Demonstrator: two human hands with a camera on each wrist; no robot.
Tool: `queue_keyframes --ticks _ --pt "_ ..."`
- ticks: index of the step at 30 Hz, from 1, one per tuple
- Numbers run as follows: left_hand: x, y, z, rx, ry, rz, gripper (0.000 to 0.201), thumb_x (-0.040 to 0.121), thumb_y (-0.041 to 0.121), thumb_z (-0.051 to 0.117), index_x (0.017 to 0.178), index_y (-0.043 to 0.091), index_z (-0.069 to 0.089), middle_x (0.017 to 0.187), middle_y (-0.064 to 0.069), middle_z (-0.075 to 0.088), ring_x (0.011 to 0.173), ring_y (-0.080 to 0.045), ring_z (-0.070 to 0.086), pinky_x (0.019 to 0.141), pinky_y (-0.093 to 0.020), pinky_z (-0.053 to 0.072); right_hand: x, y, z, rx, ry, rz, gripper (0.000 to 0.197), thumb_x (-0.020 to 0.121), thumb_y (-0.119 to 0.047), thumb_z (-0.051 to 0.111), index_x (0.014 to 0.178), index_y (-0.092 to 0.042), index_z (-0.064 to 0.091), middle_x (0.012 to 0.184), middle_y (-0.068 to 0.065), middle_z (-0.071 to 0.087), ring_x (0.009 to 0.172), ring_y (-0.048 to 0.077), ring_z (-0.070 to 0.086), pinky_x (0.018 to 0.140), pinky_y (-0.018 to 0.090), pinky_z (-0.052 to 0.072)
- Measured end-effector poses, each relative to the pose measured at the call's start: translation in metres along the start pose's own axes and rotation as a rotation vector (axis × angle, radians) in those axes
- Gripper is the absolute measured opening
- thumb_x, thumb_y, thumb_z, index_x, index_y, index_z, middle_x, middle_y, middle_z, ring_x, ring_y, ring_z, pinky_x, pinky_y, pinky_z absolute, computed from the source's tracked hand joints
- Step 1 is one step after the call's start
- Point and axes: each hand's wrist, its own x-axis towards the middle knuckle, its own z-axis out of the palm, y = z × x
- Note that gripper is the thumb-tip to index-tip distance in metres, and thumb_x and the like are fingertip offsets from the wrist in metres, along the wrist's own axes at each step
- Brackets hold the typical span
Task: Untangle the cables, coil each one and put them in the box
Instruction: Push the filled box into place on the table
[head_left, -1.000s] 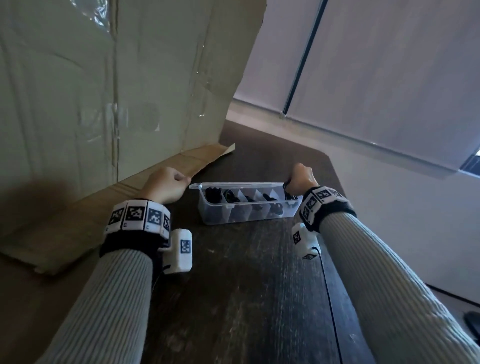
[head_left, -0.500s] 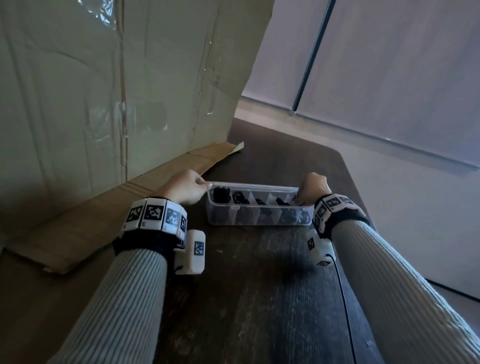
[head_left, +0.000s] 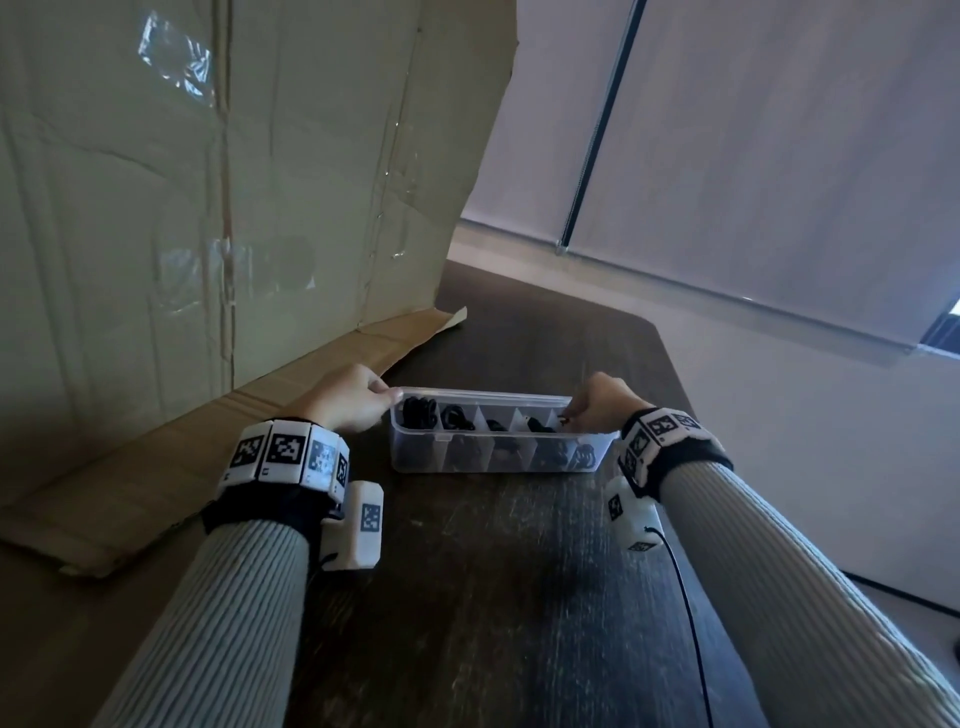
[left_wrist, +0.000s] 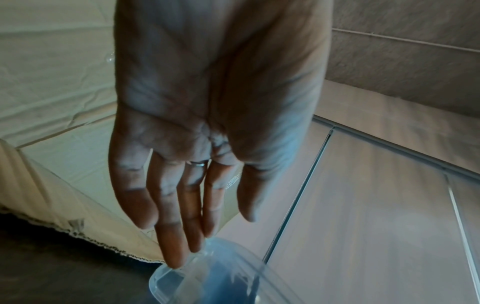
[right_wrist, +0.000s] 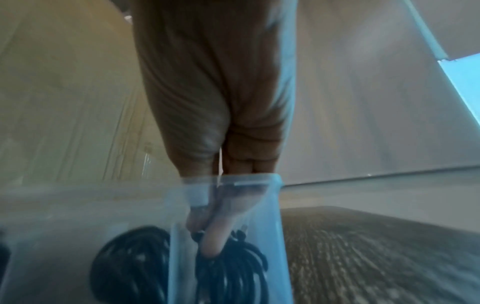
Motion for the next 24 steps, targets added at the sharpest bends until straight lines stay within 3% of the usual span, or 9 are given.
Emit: queue_keyframes --ticks 3,5,8,10,13,16,20,22,24 --pt "0.002 0.0 0.001 -0.04 -0.046 -0.013 0.026 0.098 0.032 0.047 0.102 0.01 0.06 0.099 -0.009 0.064 0.1 -0.027 0.063 0.092 -0.042 0.049 -0.001 0.014 -0.006 0.18 0.147 0.003 0.028 0.081 -0.021 0.073 0.105 -0.007 0.074 0.096 0.01 0.075 0.093 0.024 0.068 0.088 0.03 0.053" --pt "0.004 0.001 0.002 -0.061 -0.066 -0.032 0.025 0.099 0.035 0.043 0.091 0.014 0.054 0.105 -0.014 0.062 0.104 -0.032 0.062 0.095 -0.047 0.048 -0.006 0.019 -0.01 0.154 0.222 0.017 0.037 0.088 -0.03 0.065 0.118 -0.008 0.068 0.117 0.01 0.069 0.11 0.028 0.063 0.095 0.033 0.049" --pt "0.007 0.004 0.006 -0.026 -0.089 -0.047 0.035 0.1 0.04 0.039 0.106 0.008 0.051 0.114 -0.019 0.06 0.103 -0.033 0.06 0.094 -0.047 0.049 -0.02 0.022 -0.005 0.128 -0.014 0.031 0.056 0.098 -0.049 0.044 0.134 -0.007 0.054 0.136 0.013 0.056 0.123 0.031 0.054 0.101 0.042 0.046" --pt "0.007 0.006 0.007 0.029 -0.092 -0.069 0.05 0.1 0.042 0.038 0.128 0.002 0.046 0.119 -0.019 0.057 0.103 -0.031 0.059 0.094 -0.044 0.048 -0.033 0.028 -0.003 0.245 -0.082 0.085 0.064 0.098 -0.054 0.037 0.137 -0.005 0.051 0.133 0.015 0.057 0.12 0.031 0.056 0.095 0.045 0.052" --pt "0.005 0.009 0.004 0.102 -0.076 -0.101 0.057 0.101 0.043 0.034 0.135 -0.002 0.04 0.128 -0.019 0.054 0.112 -0.032 0.055 0.095 -0.039 0.045 -0.054 0.043 -0.004 0.376 -0.069 0.15 0.067 0.096 -0.061 0.032 0.118 -0.005 0.063 0.102 0.015 0.073 0.095 0.029 0.07 0.081 0.038 0.057" --pt "0.002 0.01 0.001 0.126 -0.097 -0.1 0.05 0.102 0.038 0.035 0.122 -0.005 0.051 0.116 -0.021 0.062 0.107 -0.032 0.059 0.087 -0.037 0.044 -0.077 0.053 -0.008 0.474 -0.125 0.205 0.072 0.098 -0.06 0.024 0.1 -0.002 0.066 0.092 0.016 0.075 0.083 0.027 0.073 0.08 0.034 0.055" --pt "0.0 0.016 0.007 0.022 -0.196 -0.085 0.038 0.101 0.026 0.042 0.109 -0.006 0.059 0.095 -0.015 0.066 0.086 -0.027 0.063 0.075 -0.035 0.049 -0.097 0.053 -0.005 0.709 -0.062 0.237 0.064 0.1 -0.053 0.035 0.126 0.002 0.053 0.124 0.021 0.061 0.081 0.024 0.066 0.067 0.035 0.056" --pt "-0.001 0.024 0.011 0.025 -0.208 -0.085 0.038 0.1 0.025 0.044 0.103 -0.011 0.056 0.084 -0.011 0.064 0.073 -0.021 0.061 0.063 -0.028 0.048 -0.105 0.056 -0.003 0.783 -0.097 0.228 0.065 0.098 -0.057 0.036 0.131 -0.002 0.049 0.124 0.015 0.063 0.092 0.026 0.067 0.075 0.037 0.056" --pt "-0.006 0.031 0.012 0.113 -0.217 -0.108 0.037 0.101 0.031 0.042 0.088 -0.002 0.052 0.076 -0.008 0.063 0.065 -0.017 0.058 0.056 -0.025 0.043 -0.115 0.061 -0.002 0.884 -0.127 0.243 0.062 0.097 -0.057 0.038 0.125 -0.004 0.053 0.117 0.009 0.067 0.09 0.025 0.067 0.078 0.037 0.055"
